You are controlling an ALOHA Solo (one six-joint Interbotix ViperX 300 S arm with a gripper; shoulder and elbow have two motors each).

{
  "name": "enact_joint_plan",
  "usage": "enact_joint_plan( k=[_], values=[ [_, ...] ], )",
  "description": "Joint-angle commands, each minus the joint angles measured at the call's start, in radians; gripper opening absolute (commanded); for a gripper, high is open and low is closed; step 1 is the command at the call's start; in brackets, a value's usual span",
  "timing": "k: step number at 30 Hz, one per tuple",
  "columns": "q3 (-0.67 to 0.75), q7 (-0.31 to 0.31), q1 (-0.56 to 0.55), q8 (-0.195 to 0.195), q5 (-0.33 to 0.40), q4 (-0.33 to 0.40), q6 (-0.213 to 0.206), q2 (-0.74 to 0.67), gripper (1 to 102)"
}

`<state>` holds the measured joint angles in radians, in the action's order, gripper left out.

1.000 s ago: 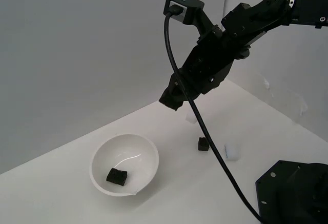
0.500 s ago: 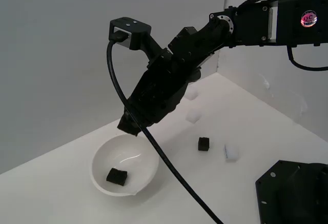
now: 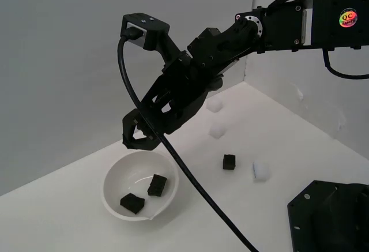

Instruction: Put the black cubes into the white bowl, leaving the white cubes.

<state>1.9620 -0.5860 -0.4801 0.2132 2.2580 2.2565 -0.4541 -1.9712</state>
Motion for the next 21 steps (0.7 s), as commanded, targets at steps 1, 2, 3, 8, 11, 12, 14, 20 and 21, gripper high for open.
enact_joint_plan(
  k=[1,2,3,8,11,12,14,20,21],
  values=[
    [0.044,-0.005,0.031,0.006,0.011,0.017,-0.009,-0.035,97],
    [0.057,-0.006,0.048,0.006,0.025,0.031,-0.008,-0.048,97],
    [0.071,-0.008,0.069,0.008,0.038,0.044,-0.006,-0.061,97],
    [0.14,-0.012,0.173,0.012,0.106,0.11,0.011,-0.129,97],
    [0.169,-0.037,0.227,0.012,0.138,0.141,0.034,-0.16,97],
    [0.173,-0.046,0.247,0.014,0.147,0.15,0.04,-0.164,97],
    [0.181,-0.071,0.284,0.014,0.163,0.167,0.048,-0.172,97],
    [0.183,-0.135,0.365,0.014,0.201,0.202,0.095,-0.173,97],
    [0.183,-0.14,0.374,0.014,0.206,0.207,0.103,-0.173,97]
  ],
)
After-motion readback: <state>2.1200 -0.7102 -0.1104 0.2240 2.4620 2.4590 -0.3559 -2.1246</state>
